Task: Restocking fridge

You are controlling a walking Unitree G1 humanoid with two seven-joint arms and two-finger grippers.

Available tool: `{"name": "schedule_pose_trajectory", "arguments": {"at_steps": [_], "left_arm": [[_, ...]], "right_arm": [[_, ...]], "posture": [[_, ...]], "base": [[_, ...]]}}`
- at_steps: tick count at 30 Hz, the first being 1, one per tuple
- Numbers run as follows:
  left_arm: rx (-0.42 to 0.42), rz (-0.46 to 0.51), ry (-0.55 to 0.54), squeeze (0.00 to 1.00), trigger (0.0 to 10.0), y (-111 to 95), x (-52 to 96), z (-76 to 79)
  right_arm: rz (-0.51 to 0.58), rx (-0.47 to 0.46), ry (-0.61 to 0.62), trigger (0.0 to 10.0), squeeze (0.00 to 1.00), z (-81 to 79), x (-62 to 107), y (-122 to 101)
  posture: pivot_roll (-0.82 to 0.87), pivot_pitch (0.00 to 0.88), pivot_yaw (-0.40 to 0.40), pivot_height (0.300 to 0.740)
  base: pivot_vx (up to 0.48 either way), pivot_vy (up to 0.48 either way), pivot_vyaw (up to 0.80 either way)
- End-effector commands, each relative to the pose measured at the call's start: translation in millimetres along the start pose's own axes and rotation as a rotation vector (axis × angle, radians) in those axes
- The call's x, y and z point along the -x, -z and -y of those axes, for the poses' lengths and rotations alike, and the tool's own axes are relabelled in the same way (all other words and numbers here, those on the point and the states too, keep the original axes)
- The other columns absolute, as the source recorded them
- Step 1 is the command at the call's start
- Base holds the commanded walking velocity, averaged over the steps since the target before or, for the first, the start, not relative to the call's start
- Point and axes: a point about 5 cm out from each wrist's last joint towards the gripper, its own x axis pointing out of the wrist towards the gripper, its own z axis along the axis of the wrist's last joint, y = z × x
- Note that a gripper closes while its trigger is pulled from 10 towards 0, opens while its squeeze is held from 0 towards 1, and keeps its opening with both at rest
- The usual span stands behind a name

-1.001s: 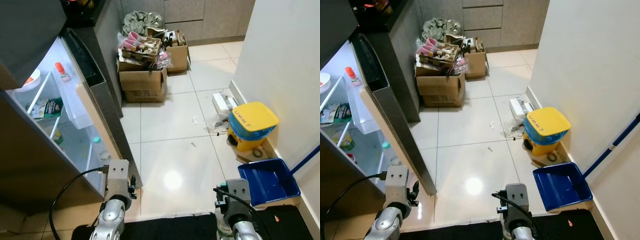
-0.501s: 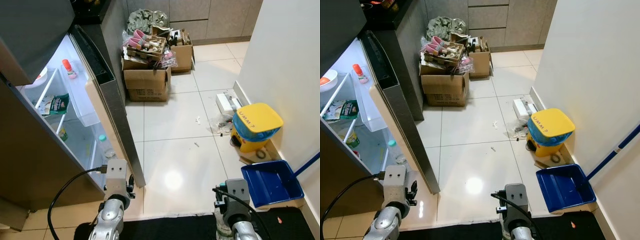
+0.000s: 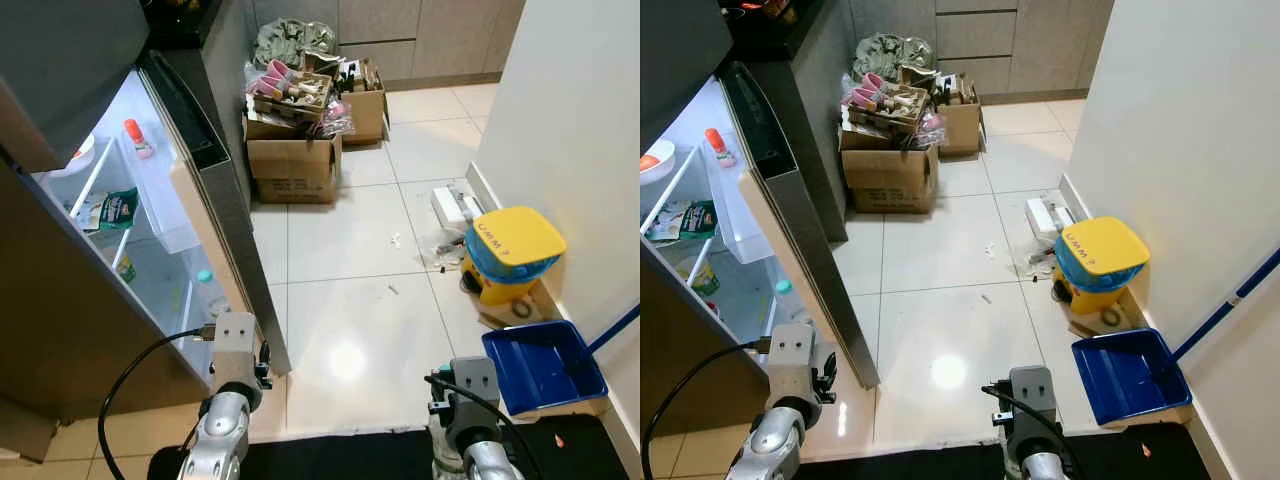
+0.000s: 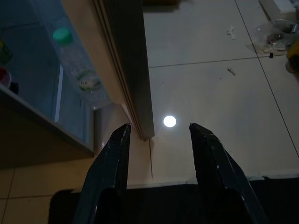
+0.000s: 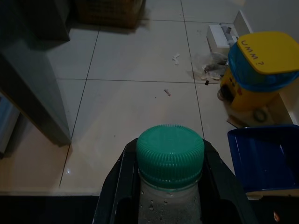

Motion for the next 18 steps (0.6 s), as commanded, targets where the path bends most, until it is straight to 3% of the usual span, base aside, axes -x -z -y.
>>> {"name": "schedule_pose_trajectory", "arguments": {"at_steps": [1,18], "left_arm": [[-0.011,-0.021,-0.009,0.0,10.0,6.9,1.9,-2.4],[-0.004,-0.022,-0.016,0.0,10.0,8.2,2.4,-3.8]], "right_arm": [[-0.016,-0.004,0.006,10.0,0.0,0.3,2.1,3.6],[-0.017,-0.006,0.007,10.0,0.0,0.4,2.0,3.9]], "posture": [[-0.15,0.186,0.064,0.707],[-0.15,0.186,0.064,0.707]], "base": [[0.48,0.0,0.0],[0.436,0.0,0.0]]}}
